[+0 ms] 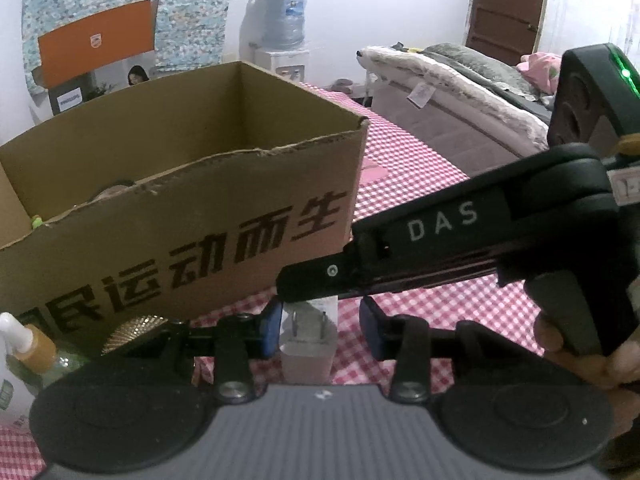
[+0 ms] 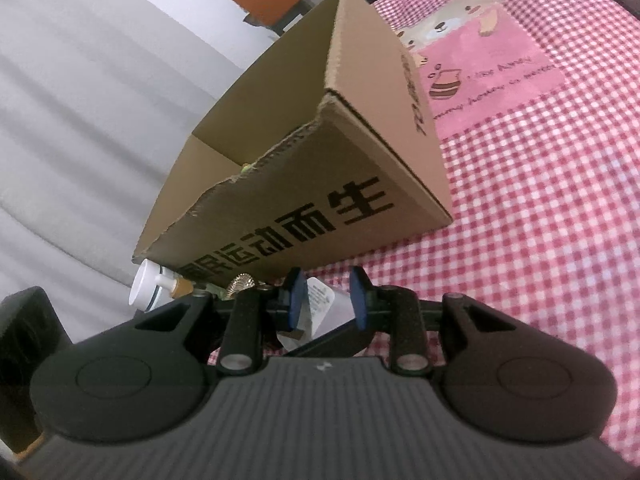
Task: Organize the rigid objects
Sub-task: 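Move the right gripper back and grasp the white plug charger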
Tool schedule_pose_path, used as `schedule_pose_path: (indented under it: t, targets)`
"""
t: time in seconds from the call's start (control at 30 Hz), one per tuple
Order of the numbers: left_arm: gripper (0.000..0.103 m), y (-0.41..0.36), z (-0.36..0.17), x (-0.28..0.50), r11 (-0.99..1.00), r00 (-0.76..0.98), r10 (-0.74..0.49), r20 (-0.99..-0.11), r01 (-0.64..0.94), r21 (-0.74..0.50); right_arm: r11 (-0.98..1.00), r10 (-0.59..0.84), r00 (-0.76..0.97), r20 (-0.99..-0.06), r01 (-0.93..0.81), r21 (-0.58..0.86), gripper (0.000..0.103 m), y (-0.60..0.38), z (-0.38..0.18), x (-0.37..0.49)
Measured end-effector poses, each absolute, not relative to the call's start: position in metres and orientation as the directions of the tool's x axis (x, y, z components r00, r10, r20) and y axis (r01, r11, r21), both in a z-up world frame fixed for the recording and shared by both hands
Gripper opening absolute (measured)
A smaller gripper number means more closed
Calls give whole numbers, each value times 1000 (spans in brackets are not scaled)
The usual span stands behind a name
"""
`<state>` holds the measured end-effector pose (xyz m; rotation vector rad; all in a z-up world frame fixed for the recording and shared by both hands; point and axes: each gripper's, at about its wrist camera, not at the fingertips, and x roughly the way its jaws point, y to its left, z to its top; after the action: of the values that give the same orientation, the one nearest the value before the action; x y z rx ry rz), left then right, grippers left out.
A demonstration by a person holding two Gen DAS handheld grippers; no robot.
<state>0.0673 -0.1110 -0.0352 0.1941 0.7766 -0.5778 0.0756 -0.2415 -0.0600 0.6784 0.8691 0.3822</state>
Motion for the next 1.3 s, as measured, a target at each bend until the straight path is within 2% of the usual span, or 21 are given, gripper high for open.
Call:
schedule_pose_path:
  t: [0.27,0.43,0.83,1.3]
  targets:
    - [42,-109,-47,68,843,550,-402,-732,534,-62,715,568,602,-561,-23,699,27,-242,-64,74]
    - [30,-108,-49,69,851,546,-396,-738,520,-73,714,563,602,-566,-10,700,27,-244,-63,72]
    - [30,-122,-57,53,850,584,-345,-734,527,19,653,576,599,-556,71,754,30,-261,-71,48]
    - [28,-120,-53,53,860,580,-340,-740,510,5,632,588,594,-549,86,770,31,-254,-75,50]
